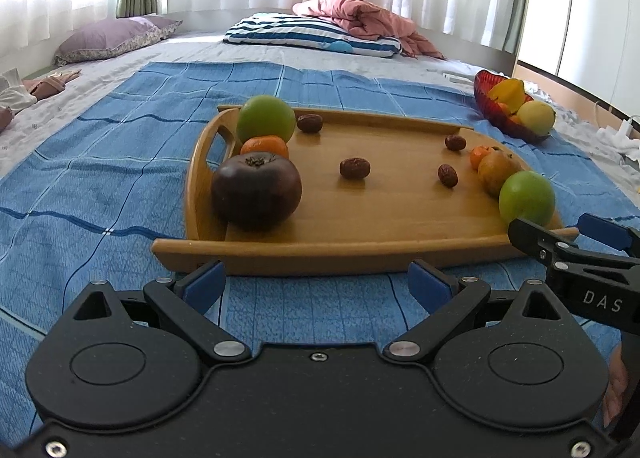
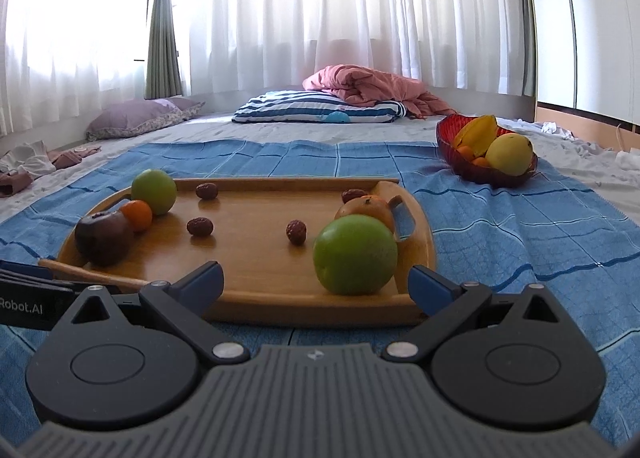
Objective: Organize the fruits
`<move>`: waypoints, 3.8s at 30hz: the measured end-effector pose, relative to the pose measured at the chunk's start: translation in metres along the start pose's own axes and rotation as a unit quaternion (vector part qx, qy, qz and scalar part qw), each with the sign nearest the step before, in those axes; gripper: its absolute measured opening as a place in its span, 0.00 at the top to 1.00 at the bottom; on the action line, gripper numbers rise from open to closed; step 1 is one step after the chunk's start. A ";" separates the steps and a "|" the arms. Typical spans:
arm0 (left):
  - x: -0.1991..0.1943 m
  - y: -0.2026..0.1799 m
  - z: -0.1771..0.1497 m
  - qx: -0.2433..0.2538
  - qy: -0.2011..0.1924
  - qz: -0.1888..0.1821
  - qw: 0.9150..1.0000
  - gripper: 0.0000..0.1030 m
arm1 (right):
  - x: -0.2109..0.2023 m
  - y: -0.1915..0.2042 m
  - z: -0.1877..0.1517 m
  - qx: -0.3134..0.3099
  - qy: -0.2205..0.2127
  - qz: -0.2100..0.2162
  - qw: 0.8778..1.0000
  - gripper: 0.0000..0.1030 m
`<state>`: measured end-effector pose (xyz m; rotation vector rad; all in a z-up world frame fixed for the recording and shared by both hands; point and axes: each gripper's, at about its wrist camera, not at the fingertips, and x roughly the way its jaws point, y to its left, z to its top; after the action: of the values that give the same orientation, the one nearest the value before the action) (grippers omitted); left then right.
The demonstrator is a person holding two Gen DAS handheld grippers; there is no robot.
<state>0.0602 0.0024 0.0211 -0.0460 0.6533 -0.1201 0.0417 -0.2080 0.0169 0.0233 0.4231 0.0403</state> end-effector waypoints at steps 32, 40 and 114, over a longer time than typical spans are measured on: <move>0.012 0.000 -0.026 0.016 0.011 0.025 0.999 0.00 | -0.001 0.009 -0.026 -0.031 0.036 -0.018 0.999 0.00; 0.014 0.002 -0.028 0.009 0.011 0.024 1.000 0.00 | 0.007 0.009 -0.028 -0.022 0.053 -0.035 0.998 0.00; 0.019 0.001 -0.028 0.006 0.017 0.028 0.999 0.00 | 0.016 0.015 -0.031 -0.050 0.076 -0.048 0.995 0.00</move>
<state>0.0579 0.0008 -0.0128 -0.0134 0.6875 -0.0706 0.0432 -0.1922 -0.0172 -0.0991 0.5729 -0.0323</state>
